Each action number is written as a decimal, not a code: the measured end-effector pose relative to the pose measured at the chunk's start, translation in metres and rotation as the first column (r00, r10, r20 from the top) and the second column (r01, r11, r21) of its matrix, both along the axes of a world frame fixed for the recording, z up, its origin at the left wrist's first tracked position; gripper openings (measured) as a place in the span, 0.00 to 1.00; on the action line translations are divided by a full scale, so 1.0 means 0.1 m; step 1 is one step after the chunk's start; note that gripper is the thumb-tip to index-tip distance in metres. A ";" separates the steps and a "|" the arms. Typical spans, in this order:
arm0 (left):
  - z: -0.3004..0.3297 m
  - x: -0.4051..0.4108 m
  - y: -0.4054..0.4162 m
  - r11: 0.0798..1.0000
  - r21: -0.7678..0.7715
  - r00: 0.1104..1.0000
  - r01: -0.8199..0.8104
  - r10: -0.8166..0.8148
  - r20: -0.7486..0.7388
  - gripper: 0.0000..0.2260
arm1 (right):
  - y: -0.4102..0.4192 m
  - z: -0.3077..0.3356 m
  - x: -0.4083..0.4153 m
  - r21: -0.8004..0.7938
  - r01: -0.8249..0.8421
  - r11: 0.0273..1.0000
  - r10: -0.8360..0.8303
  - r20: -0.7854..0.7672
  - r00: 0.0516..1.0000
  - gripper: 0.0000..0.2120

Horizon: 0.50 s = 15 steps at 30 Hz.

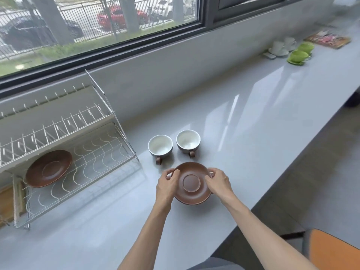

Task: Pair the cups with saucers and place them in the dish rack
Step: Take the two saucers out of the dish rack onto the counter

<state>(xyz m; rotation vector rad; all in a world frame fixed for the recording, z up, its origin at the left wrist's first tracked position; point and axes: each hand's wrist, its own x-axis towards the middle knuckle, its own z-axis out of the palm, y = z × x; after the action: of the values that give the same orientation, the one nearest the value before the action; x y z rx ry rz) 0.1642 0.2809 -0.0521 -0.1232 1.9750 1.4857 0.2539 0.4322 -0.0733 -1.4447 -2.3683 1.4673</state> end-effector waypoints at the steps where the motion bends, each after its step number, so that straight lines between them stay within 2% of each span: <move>1: -0.01 0.00 0.09 1.000 0.002 1.000 0.015 -0.015 0.006 0.16 | 0.08 -0.03 0.02 -0.002 0.010 1.000 -0.010 0.009 1.000 0.19; 8: -0.18 0.03 0.25 0.998 0.005 0.998 0.056 -0.056 0.028 0.12 | 0.23 -0.15 0.07 -0.021 0.025 0.999 -0.024 0.044 0.999 0.18; 15: -0.24 -0.03 0.36 0.998 0.008 0.997 0.066 -0.067 0.034 0.15 | 0.35 -0.21 -0.02 -0.019 0.021 1.000 -0.020 0.074 0.997 0.18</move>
<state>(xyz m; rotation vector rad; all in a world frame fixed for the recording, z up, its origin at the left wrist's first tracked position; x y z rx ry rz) 0.1613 0.3173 -0.0764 -0.0789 1.9286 1.4382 0.2522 0.4669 -0.0943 -1.5493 -2.3794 1.4621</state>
